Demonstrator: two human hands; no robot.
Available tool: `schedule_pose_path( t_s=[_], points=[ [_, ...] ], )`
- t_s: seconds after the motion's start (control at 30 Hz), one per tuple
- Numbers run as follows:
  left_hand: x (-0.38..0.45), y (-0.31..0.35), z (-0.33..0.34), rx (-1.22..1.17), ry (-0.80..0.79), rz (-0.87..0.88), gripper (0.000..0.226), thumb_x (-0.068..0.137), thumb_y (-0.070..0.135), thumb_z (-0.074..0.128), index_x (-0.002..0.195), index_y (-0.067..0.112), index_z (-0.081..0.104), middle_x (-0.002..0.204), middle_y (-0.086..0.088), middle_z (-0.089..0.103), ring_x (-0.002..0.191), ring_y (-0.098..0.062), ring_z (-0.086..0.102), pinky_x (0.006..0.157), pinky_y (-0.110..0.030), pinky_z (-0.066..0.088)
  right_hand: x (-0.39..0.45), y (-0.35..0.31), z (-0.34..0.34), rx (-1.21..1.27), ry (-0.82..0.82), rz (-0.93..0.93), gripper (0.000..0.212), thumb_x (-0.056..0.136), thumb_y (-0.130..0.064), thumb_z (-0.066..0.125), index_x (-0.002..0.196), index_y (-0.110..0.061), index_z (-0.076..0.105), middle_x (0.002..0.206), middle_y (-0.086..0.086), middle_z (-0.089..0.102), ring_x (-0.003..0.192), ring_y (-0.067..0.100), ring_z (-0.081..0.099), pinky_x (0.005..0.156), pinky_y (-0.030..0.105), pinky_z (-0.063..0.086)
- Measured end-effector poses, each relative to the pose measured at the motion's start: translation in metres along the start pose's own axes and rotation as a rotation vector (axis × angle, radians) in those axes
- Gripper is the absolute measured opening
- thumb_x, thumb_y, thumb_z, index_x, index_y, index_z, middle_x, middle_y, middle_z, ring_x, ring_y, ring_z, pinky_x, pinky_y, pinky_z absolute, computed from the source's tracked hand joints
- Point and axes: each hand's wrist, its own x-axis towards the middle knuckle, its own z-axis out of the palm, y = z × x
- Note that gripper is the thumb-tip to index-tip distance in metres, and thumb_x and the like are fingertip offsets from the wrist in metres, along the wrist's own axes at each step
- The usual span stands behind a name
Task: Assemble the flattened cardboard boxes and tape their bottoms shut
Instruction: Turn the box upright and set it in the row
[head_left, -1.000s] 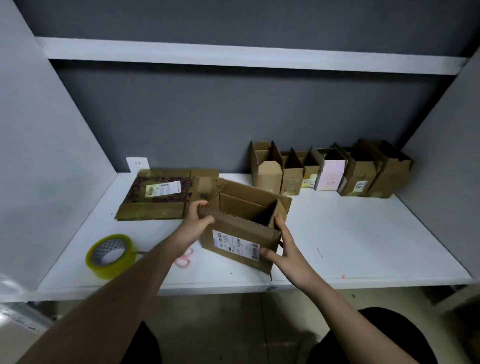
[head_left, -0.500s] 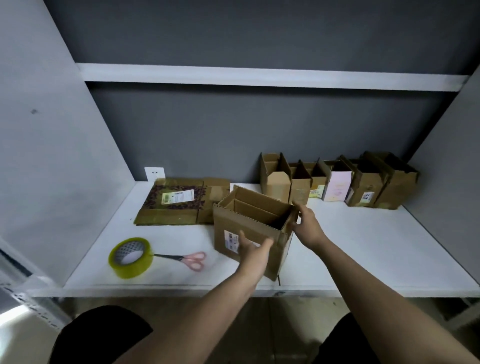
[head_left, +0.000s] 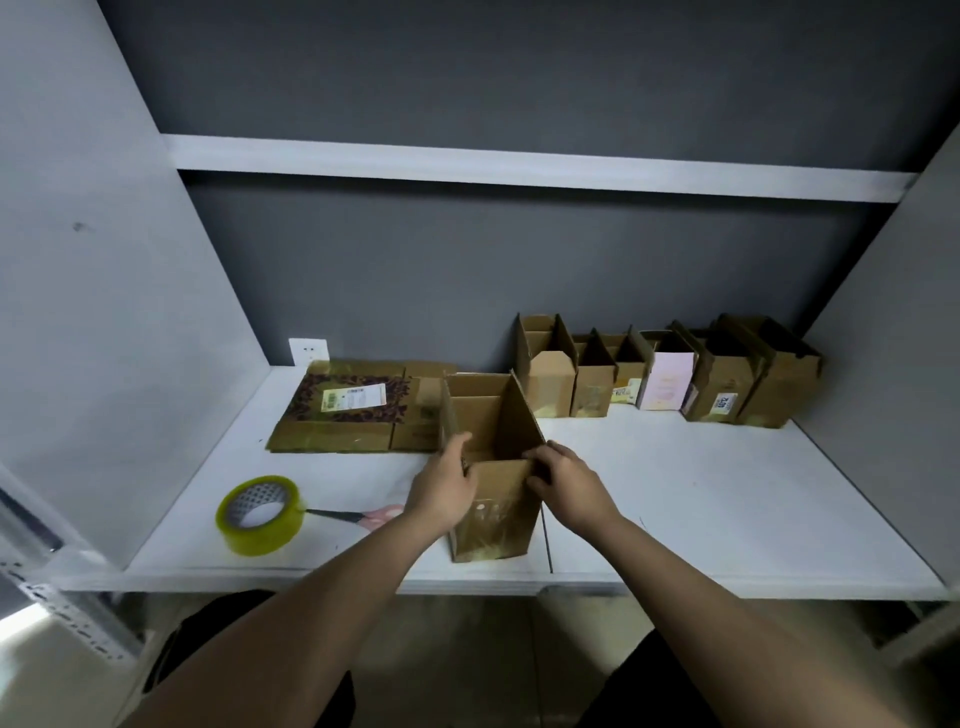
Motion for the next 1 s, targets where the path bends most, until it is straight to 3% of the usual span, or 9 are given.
schedule_pose_path(
  t_s=[0.13, 0.33, 0.5, 0.63, 0.8, 1.0],
  points=[
    [-0.003, -0.001, -0.001, 0.011, 0.007, 0.053, 0.026, 0.098, 0.016, 0.049, 0.122, 0.023, 0.056, 0.124, 0.0, 0.06, 0.103, -0.016, 0.058, 0.079, -0.023, 0.051, -0.004, -0.008, -0.004, -0.053, 0.087, 0.044, 0.022, 0.098, -0.021, 0.05, 0.117, -0.018, 0.061, 0.115, 0.005, 0.067, 0.102, 0.023, 0.061, 0.078, 0.026, 0.044],
    [0.021, 0.012, -0.015, -0.044, 0.031, 0.156, 0.028, 0.096, 0.012, 0.051, 0.121, 0.022, 0.058, 0.128, 0.002, 0.055, 0.106, -0.014, 0.057, 0.077, -0.02, 0.047, 0.008, -0.01, -0.022, -0.014, 0.195, 0.042, 0.017, 0.096, -0.023, 0.054, 0.111, -0.017, 0.062, 0.108, 0.005, 0.068, 0.095, 0.025, 0.061, 0.07, 0.025, 0.038],
    [0.077, 0.011, -0.026, -0.015, 0.061, 0.152, 0.029, 0.094, 0.01, 0.052, 0.121, 0.02, 0.058, 0.129, -0.002, 0.056, 0.109, -0.017, 0.057, 0.078, -0.019, 0.043, 0.062, -0.023, -0.028, 0.025, 0.162, 0.052, 0.019, 0.098, -0.023, 0.052, 0.112, -0.016, 0.062, 0.109, 0.005, 0.067, 0.095, 0.024, 0.062, 0.072, 0.025, 0.043],
    [0.129, 0.008, -0.03, 0.034, 0.065, 0.134, 0.034, 0.091, 0.008, 0.059, 0.123, 0.016, 0.055, 0.129, -0.004, 0.056, 0.112, -0.02, 0.056, 0.089, -0.027, 0.048, 0.112, -0.019, -0.024, 0.051, 0.122, 0.049, 0.017, 0.098, -0.021, 0.051, 0.112, -0.015, 0.059, 0.111, 0.006, 0.065, 0.094, 0.021, 0.06, 0.07, 0.025, 0.04],
    [0.19, -0.004, -0.019, 0.05, 0.033, 0.101, 0.042, 0.088, 0.007, 0.062, 0.127, 0.017, 0.05, 0.126, -0.006, 0.056, 0.108, -0.022, 0.058, 0.088, -0.03, 0.05, 0.165, 0.001, -0.012, -0.081, 0.08, 0.041, 0.03, 0.094, -0.015, 0.054, 0.124, -0.02, 0.05, 0.119, 0.005, 0.062, 0.106, 0.025, 0.057, 0.072, 0.028, 0.043],
    [0.247, -0.006, 0.001, 0.041, 0.028, 0.084, 0.051, 0.087, 0.008, 0.062, 0.134, 0.017, 0.044, 0.129, -0.007, 0.053, 0.111, -0.022, 0.056, 0.087, -0.029, 0.048, 0.217, 0.027, 0.0, -0.451, 0.128, -0.018, 0.052, 0.088, -0.01, 0.06, 0.134, -0.018, 0.036, 0.139, 0.007, 0.049, 0.13, 0.028, 0.037, 0.098, 0.035, 0.039]
  ],
)
